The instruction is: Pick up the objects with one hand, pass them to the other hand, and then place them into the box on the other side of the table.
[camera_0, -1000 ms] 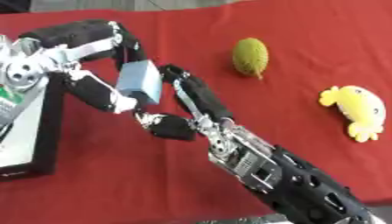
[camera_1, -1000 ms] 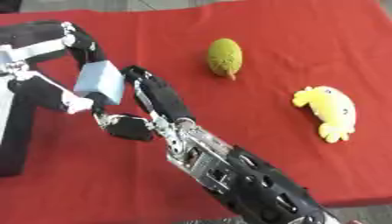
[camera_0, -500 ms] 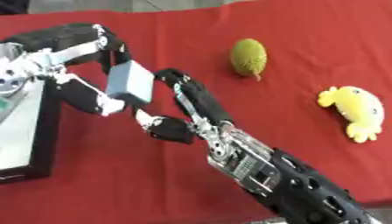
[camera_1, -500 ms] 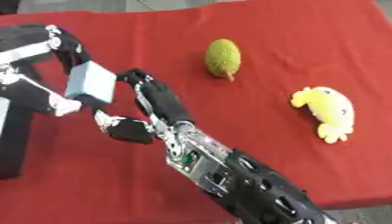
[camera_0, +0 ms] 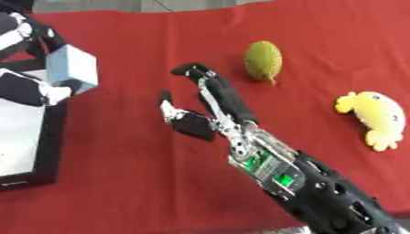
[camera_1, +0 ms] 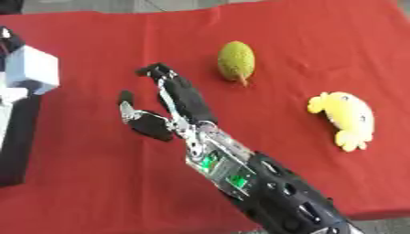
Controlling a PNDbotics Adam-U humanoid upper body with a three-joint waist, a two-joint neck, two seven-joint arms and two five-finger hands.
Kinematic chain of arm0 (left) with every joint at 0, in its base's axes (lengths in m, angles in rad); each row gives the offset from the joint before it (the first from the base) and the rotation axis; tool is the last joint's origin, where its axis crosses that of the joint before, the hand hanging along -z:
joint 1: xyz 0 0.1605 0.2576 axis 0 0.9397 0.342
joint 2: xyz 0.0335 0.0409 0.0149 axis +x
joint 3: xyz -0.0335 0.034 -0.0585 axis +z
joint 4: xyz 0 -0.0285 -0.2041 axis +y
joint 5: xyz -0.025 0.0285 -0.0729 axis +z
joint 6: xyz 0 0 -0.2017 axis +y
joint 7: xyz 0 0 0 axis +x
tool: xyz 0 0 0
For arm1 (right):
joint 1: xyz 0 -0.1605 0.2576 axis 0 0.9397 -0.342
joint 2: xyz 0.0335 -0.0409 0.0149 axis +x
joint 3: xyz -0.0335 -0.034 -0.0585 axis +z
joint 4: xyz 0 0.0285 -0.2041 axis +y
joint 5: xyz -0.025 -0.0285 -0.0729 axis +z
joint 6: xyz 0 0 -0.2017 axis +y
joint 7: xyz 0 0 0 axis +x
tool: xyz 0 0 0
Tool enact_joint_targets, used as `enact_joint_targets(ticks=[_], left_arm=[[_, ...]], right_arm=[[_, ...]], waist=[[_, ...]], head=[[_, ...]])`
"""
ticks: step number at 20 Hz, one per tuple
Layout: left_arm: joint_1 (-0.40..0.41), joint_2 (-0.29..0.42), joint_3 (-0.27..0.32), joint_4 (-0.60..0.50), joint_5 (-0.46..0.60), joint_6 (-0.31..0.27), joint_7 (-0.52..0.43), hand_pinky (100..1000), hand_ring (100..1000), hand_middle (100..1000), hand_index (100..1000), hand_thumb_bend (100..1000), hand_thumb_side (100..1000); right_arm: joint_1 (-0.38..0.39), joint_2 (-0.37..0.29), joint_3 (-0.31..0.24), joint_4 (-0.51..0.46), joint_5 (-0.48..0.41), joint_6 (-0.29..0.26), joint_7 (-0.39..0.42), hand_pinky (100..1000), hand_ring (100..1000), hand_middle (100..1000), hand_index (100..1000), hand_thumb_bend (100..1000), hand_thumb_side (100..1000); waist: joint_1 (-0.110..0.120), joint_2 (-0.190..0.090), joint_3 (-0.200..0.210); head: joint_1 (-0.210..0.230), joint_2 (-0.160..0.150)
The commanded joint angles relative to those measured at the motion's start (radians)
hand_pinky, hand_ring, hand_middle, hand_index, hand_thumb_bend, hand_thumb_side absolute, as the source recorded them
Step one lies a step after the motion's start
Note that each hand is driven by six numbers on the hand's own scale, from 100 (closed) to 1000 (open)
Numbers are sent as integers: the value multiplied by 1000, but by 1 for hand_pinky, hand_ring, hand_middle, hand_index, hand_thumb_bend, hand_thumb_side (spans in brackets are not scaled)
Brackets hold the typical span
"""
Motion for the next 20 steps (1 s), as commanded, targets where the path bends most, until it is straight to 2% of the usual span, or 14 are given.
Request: enact_joint_targets(ticks=[1, 7, 10, 13, 20], left_arm=[[21, 67, 64, 6, 17, 21, 52, 707, 522, 348, 363, 234, 100], [94, 107, 130, 62, 24, 44, 125, 706, 523, 350, 367, 230, 100], [118, 111, 152, 97, 29, 52, 144, 708, 525, 353, 372, 228, 100], [130, 108, 165, 140, 28, 56, 152, 710, 527, 356, 377, 222, 100], [130, 87, 178, 231, 17, 56, 154, 710, 530, 363, 389, 210, 100]], right_arm=[[-17, -21, -18, -37, -18, -5, -15, 799, 835, 836, 830, 100, 599], [-24, -36, -29, -61, -30, -8, -26, 799, 834, 834, 828, 100, 584], [-29, -41, -36, -74, -35, -8, -30, 799, 833, 833, 827, 100, 577], [-33, -46, -44, -89, -39, -9, -36, 799, 831, 831, 825, 100, 568], [-40, -58, -59, -122, -53, -10, -51, 798, 828, 829, 823, 100, 556]], waist=[[0, -15, 2], [-2, -13, 2], [-5, -10, 2], [-10, -8, 1], [-25, 2, -3]], head=[[24, -14], [131, -25], [168, -30], [189, -29], [199, -25]])
